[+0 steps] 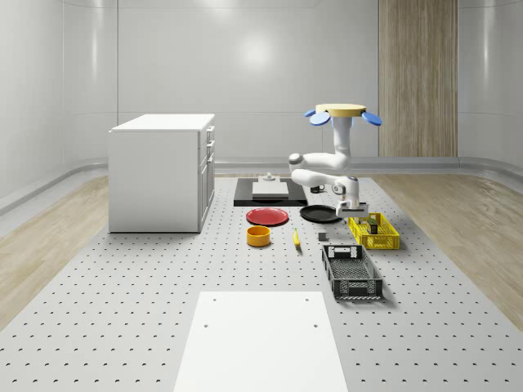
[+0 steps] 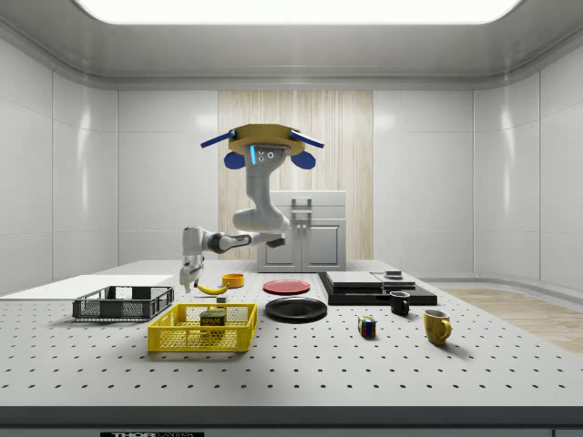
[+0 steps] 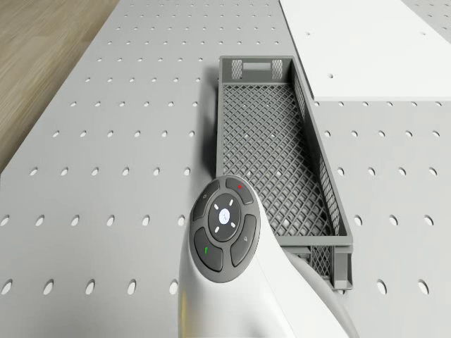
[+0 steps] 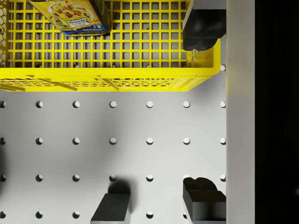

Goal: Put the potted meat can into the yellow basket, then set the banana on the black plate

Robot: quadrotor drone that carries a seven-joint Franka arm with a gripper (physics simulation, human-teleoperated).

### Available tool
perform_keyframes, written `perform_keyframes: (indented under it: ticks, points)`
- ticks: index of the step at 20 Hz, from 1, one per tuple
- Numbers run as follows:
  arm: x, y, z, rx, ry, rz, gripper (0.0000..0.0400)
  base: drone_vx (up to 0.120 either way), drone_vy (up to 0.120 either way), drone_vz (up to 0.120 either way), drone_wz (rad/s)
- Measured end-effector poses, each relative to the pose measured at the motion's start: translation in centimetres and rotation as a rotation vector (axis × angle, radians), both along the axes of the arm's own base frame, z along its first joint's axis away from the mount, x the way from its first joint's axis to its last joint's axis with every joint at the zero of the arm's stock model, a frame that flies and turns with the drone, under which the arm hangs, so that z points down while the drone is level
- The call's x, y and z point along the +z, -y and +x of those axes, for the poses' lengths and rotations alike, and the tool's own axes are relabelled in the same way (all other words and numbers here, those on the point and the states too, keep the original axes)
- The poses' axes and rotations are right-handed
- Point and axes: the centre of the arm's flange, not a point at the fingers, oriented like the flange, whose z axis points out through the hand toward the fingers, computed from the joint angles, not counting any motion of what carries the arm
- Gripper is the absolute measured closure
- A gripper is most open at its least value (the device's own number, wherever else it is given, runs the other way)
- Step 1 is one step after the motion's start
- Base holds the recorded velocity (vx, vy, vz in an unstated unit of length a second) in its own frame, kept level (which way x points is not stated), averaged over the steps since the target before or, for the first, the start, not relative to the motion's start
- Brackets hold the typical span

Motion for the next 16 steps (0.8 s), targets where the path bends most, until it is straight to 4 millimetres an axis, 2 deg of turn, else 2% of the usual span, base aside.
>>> perform_keyframes:
  ticks: [6,16]
  points:
    - [0.00,0.00,0.00,0.000,0.000,0.000,0.0000,-0.113,-0.120,0.000,0.000]
    - [0.00,0.00,0.00,0.000,0.000,0.000,0.0000,-0.004,-0.120,0.000,0.000]
